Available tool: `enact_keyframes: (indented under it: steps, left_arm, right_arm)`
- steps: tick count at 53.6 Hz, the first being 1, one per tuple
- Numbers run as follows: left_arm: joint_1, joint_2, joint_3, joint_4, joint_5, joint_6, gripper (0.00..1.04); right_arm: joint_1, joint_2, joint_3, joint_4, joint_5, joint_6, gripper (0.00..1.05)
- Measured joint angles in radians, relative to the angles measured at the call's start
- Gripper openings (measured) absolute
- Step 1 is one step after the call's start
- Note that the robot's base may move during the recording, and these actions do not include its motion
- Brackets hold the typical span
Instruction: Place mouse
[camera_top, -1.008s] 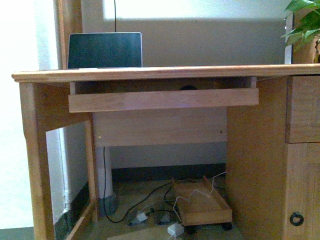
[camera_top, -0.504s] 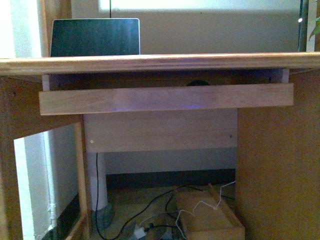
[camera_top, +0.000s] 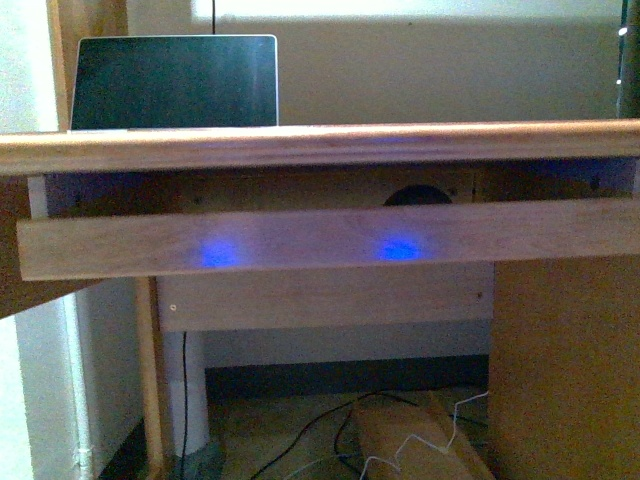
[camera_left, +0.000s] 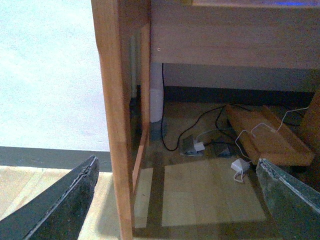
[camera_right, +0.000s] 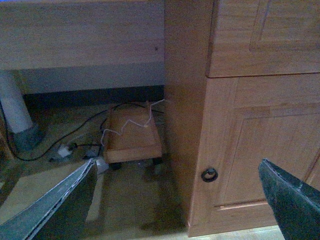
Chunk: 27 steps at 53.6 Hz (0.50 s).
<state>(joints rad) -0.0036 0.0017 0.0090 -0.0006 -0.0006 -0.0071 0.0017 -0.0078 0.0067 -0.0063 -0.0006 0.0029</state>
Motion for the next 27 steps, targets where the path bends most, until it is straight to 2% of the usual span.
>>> enact_keyframes:
  steps: [27]
  left_arm:
    - [0.000, 0.000, 0.000, 0.000, 0.000, 0.000, 0.97]
  right_arm:
    - [0.000, 0.000, 0.000, 0.000, 0.001, 0.000, 0.97]
